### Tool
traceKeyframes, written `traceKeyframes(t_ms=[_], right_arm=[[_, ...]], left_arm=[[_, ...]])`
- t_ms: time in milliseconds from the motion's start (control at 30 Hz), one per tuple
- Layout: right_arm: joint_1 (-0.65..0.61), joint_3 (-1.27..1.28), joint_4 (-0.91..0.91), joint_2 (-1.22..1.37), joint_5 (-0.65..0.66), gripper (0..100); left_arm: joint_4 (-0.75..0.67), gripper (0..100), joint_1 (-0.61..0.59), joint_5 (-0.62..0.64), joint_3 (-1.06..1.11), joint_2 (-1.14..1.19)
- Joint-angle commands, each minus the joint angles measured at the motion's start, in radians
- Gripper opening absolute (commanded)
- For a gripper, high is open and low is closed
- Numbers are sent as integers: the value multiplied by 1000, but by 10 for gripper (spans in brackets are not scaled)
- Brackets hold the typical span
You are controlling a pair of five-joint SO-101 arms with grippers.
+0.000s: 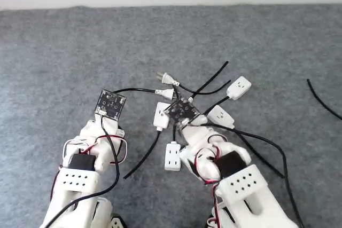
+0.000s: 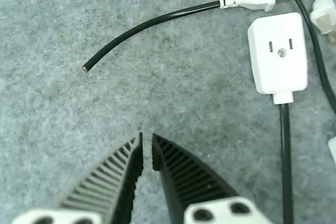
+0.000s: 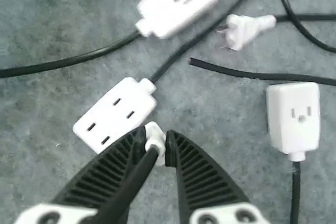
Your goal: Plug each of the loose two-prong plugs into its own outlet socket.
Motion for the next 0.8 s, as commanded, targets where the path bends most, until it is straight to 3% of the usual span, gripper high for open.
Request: traceKeyframes(t_ms=[0, 300, 767], right_arm=[[8, -63, -22, -31, -40, 9], [-101, 20, -94, -173, -114, 9], [-165, 28, -160, -99, -118, 9]], left_arm=[[-25, 29, 2, 3, -5, -12], [-25, 29, 2, 3, -5, -12], [-25, 29, 3, 3, -5, -11]])
